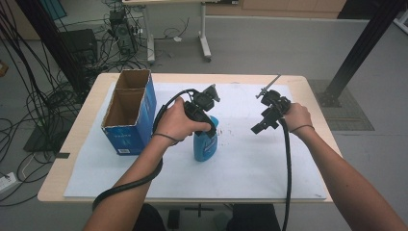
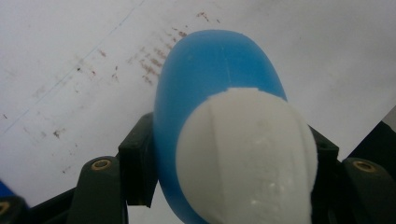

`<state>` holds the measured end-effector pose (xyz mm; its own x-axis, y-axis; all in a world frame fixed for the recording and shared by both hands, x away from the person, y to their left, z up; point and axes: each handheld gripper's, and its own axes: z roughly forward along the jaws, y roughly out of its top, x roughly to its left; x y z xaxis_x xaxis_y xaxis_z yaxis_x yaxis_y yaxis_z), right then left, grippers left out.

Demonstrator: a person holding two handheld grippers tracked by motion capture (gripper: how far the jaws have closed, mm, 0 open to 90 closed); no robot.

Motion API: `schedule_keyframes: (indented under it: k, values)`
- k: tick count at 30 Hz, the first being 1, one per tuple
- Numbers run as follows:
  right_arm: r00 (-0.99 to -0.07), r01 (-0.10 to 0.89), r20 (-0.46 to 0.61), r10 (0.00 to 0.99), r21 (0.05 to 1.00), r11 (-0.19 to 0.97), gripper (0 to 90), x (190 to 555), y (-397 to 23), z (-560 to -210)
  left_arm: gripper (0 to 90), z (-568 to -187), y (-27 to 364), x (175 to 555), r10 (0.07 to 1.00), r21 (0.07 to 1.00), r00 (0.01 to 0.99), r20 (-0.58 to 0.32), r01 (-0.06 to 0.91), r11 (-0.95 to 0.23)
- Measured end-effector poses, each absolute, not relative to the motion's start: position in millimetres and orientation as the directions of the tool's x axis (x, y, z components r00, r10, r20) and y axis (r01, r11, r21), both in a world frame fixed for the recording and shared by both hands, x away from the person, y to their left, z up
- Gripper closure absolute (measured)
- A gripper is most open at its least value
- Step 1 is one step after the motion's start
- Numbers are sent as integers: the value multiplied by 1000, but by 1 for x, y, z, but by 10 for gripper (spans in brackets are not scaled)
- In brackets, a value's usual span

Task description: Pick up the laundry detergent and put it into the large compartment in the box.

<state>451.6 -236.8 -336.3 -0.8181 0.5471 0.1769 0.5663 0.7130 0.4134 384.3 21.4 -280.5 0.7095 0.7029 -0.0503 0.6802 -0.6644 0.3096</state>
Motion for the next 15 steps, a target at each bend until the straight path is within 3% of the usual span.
schedule_keyframes:
  k: [15]
  values:
    - [-819,566,183,544,415,712,31,455,-237,-339,375,-281,22,383,709,321,703,-48,683,-656]
